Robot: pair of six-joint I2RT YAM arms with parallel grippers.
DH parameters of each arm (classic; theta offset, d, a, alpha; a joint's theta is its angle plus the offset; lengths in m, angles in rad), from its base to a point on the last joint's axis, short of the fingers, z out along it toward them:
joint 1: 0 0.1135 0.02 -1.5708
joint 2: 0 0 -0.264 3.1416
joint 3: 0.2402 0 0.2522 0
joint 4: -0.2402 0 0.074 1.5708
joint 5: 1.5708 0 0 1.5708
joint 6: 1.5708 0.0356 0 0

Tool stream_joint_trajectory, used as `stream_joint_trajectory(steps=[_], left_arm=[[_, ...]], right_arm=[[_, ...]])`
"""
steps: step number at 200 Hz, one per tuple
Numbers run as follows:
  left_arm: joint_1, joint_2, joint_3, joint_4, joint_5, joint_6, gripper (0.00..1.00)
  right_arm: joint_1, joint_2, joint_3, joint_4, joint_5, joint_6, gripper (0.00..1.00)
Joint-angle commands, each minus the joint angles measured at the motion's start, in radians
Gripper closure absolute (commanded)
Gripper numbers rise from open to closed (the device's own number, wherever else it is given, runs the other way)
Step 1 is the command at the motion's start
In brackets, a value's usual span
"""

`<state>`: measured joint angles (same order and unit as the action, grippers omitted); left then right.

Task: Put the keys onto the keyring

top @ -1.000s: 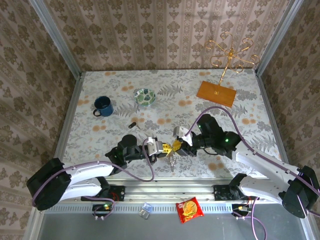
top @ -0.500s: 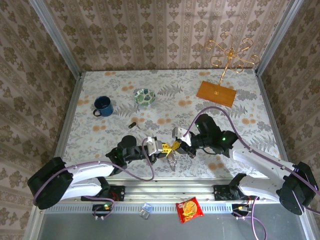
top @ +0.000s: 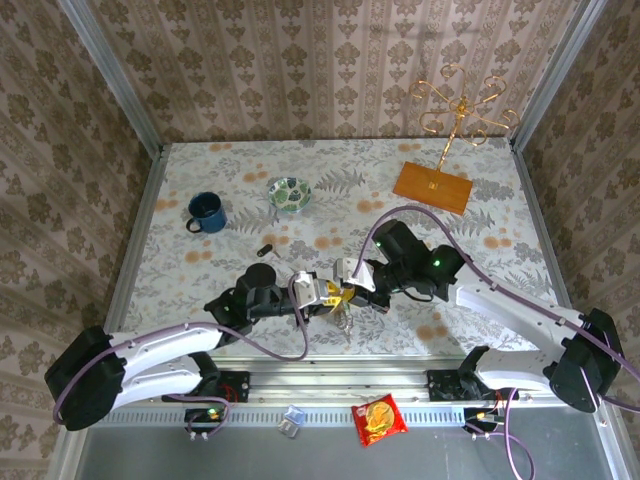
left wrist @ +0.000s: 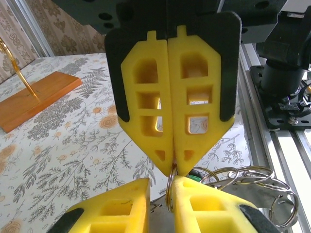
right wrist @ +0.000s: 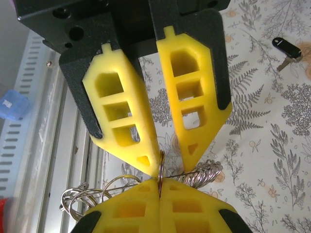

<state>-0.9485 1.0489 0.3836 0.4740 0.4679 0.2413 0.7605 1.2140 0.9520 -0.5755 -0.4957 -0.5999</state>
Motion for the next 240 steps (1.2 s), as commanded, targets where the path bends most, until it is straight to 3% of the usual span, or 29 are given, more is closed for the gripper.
stream_joint_trajectory(steps=[1,22,43,54,79,119,188,225,240], left_arm=[[0.000,0.000,0.048,-0.095,-0.006,0.056,0.81],[-0.001,0.015,0.070,-0.135,0.004,0.075,0.84],[0.000,0.015,0.071,-0.133,0.016,0.078,0.95],[0.001,0.009,0.067,-0.126,0.017,0.078,1.00],[0.002,-0.012,0.039,-0.078,0.016,0.065,1.00],[0.008,-0.030,-0.013,0.036,0.012,0.022,1.00],[0.008,-0.031,-0.029,0.078,0.002,0.003,1.00],[0.007,-0.034,-0.035,0.090,0.003,-0.003,1.00],[0.008,-0.041,-0.039,0.098,0.005,-0.006,1.00]], right_arm=[[0.037,0.020,0.064,-0.070,0.011,-0.052,1.00],[0.046,0.025,0.079,-0.062,0.005,-0.045,1.00],[0.045,0.008,0.064,-0.032,0.010,-0.021,1.00],[0.035,-0.010,0.040,0.003,0.016,0.013,0.91],[-0.011,-0.067,-0.036,0.095,0.006,0.105,0.73],[-0.040,-0.111,-0.126,0.157,-0.008,0.198,0.68],[-0.040,-0.091,-0.144,0.182,-0.050,0.231,0.75],[-0.040,-0.090,-0.139,0.180,-0.046,0.225,0.98],[-0.042,-0.091,-0.139,0.174,-0.032,0.220,1.00]])
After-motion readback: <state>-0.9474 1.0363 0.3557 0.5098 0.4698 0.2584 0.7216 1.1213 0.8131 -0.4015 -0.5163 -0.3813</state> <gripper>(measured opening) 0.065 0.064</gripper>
